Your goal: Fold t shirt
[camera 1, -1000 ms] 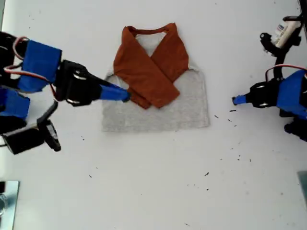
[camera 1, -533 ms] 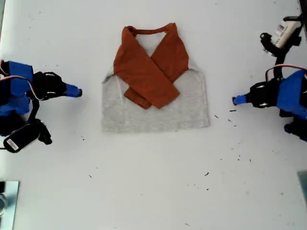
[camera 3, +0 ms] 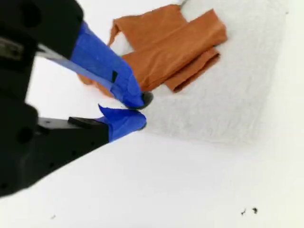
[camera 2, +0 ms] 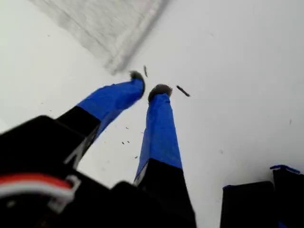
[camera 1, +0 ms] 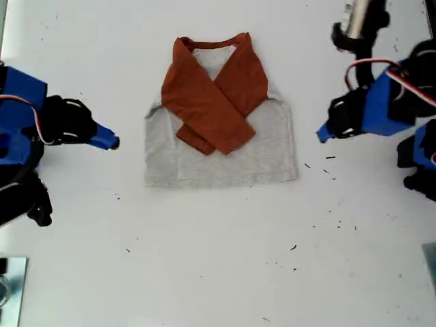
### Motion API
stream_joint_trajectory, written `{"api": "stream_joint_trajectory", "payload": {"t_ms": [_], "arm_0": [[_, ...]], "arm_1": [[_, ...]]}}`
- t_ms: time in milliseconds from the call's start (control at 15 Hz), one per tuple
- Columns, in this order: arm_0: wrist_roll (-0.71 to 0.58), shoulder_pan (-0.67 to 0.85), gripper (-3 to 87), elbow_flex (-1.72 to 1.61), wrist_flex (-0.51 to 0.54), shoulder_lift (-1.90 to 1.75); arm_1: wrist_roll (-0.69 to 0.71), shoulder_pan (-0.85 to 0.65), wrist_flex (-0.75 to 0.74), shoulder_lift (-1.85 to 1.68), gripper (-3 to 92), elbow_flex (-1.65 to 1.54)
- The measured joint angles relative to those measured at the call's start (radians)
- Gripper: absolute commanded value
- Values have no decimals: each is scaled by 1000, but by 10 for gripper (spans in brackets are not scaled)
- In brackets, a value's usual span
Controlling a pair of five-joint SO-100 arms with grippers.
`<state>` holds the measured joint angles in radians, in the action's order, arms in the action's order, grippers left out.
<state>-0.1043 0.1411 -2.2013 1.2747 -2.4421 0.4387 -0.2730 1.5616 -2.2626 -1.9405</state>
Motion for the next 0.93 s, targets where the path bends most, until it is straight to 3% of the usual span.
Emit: {"api": "stream_joint_trajectory", "payload": {"t_ms": [200,333,600,667,733,933], "arm_0": [[-26,-98,302,261,55,264],[-26,-91,298,133,-40,302],[-26,-94,275,-112,-293,420],[-26,-89,134,-114,-344,494],[-29,-75,-3,-109,-390,575],[-49,-51,-3,2,-453,724]], "arm_1": [[-26,72,140,331,320,374],[-37,95,91,403,318,368],[-44,101,-262,476,278,83],[-40,100,-362,500,103,11],[-37,100,-445,526,33,-25],[-29,112,-578,606,32,-20]]}}
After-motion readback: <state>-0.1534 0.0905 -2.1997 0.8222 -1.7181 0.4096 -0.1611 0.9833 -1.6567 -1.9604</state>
